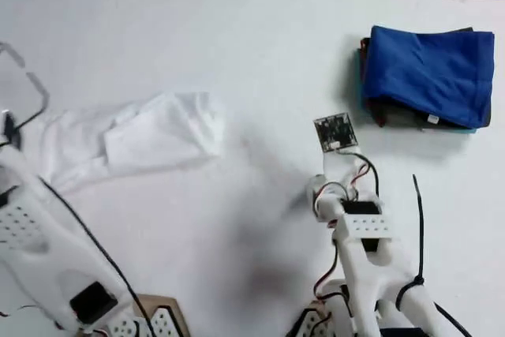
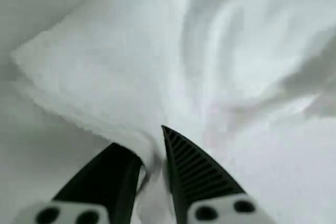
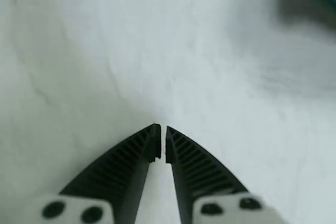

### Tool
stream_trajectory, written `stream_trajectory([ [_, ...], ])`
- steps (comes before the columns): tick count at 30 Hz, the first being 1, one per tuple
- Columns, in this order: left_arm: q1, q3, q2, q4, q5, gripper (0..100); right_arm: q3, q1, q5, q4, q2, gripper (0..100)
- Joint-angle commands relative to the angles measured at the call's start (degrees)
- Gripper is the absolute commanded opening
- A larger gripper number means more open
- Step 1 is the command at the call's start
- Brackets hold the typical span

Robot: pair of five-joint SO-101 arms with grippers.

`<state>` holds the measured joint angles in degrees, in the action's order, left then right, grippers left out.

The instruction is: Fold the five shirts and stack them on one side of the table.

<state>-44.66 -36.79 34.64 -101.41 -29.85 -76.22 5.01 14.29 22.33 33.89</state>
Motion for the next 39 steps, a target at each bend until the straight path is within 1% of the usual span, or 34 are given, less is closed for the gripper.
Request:
stream_trajectory([
  [1, 8.8, 8.7, -13.5, -0.9, 2.8, 3, 0.0, 1.3, -0.4, -1.6, 1.5, 2.8],
  [4, 16.2, 11.0, -17.1, -0.9, 5.1, 3, 0.0, 1.8, -0.4, -1.6, 1.5, 2.8],
  [11, 30.6, 10.9, -17.1, -0.4, 9.1, 3, 0.0, 1.7, -0.4, -1.6, 1.5, 2.8],
  [15, 36.8, 10.9, -17.1, 3.3, 10.7, 3, 0.0, 1.8, -0.4, -1.5, 1.5, 2.8],
  [19, 42.0, 10.9, -17.1, 7.3, 10.7, 3, 0.0, 1.8, -0.4, -1.5, 1.5, 2.8],
  [23, 45.6, 10.9, -17.1, 9.7, 10.8, 3, 0.0, 1.8, -0.4, -1.5, 1.5, 2.8],
  [25, 46.7, 10.9, -17.1, 11.2, 10.9, 3, 0.0, 1.8, -0.4, -1.5, 1.5, 2.8],
  [29, 47.7, 11.2, -17.1, 15.2, 13.5, 3, 0.0, 1.9, -0.4, -1.5, 1.5, 2.8],
  [32, 49.2, 11.4, -16.4, 17.1, 13.5, 3, 0.0, 2.0, -0.4, -1.5, 1.5, 2.8],
  [36, 51.4, 10.9, -11.7, 18.3, 13.5, 3, 0.0, 2.0, -0.4, -1.5, 1.5, 2.8],
  [39, 51.5, 10.9, -7.9, 20.7, 13.5, 3, 0.0, 2.0, -0.4, -1.5, 1.5, 2.8],
])
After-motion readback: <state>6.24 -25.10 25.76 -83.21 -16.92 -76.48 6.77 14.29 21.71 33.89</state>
